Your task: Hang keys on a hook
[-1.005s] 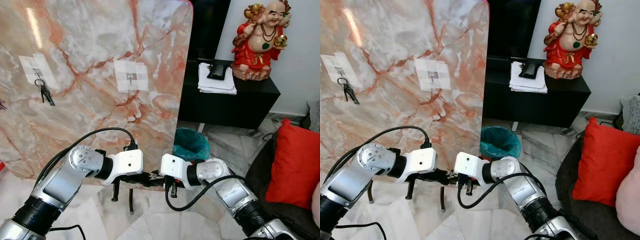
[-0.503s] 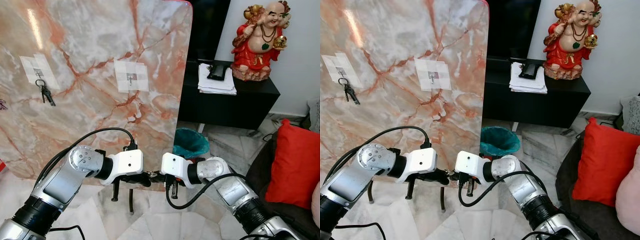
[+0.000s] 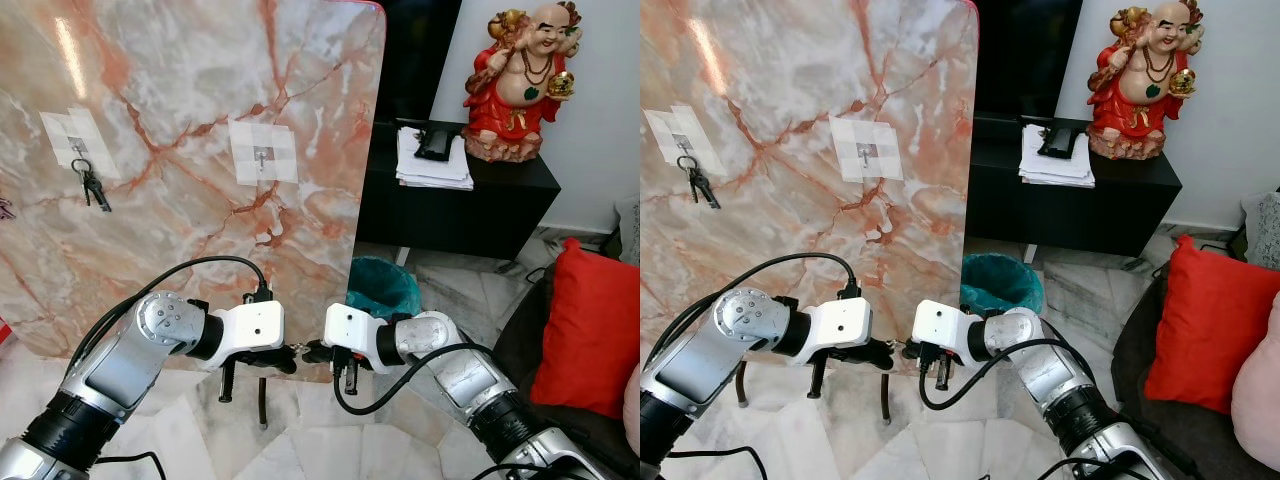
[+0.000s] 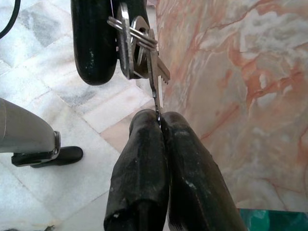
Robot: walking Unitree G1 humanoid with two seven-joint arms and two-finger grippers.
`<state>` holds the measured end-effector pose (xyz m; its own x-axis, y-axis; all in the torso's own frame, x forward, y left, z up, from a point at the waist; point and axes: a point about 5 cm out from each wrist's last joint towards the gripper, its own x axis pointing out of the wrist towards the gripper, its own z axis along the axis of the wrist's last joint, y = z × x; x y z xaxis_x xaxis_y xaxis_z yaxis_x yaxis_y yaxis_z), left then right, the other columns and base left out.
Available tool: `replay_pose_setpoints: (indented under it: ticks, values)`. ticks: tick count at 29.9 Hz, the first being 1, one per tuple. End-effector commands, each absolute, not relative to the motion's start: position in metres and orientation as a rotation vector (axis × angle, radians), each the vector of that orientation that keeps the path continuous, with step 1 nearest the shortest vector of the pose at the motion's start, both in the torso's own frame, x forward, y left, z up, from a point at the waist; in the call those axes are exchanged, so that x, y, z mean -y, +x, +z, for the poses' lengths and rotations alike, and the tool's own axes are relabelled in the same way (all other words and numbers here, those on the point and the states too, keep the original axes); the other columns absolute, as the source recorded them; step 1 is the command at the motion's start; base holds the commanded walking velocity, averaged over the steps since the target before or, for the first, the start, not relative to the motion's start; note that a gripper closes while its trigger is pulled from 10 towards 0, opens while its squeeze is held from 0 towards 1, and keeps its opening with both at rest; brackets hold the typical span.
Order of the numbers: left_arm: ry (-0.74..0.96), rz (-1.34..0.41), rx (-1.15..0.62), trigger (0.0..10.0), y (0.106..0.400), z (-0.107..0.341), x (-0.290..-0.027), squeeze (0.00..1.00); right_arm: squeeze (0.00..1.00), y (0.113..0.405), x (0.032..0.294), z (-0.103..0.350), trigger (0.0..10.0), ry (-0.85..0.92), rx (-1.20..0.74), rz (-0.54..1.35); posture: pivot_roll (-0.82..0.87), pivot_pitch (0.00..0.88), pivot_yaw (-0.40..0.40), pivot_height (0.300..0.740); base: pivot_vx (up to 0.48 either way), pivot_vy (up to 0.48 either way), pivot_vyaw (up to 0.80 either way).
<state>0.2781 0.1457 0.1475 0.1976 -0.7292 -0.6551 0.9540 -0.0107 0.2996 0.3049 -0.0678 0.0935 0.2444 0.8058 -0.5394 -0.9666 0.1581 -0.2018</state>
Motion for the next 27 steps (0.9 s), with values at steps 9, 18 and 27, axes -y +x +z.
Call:
replay_pose_setpoints:
  ticks: [9,18,27]
  values:
    - [0.828,-1.357,-0.299,10.0,0.282,0.149,-0.142,0.00,0.00,0.310,0.075,0.098,0.0,-0.581,-0.338,1.275,0.14,0.000,-0.067,0.740,0.000,0.000,0.00]
    - [0.812,-1.357,-0.317,10.0,0.282,0.150,-0.144,1.00,0.00,0.311,0.076,0.098,0.0,-0.583,-0.338,1.271,0.14,0.000,-0.068,0.740,0.000,0.000,0.00]
    - [0.910,-1.374,-0.493,10.0,0.271,0.137,-0.165,1.00,0.00,0.314,0.080,0.096,0.0,-0.639,-0.347,1.240,0.14,0.000,-0.067,0.740,0.000,0.000,0.00]
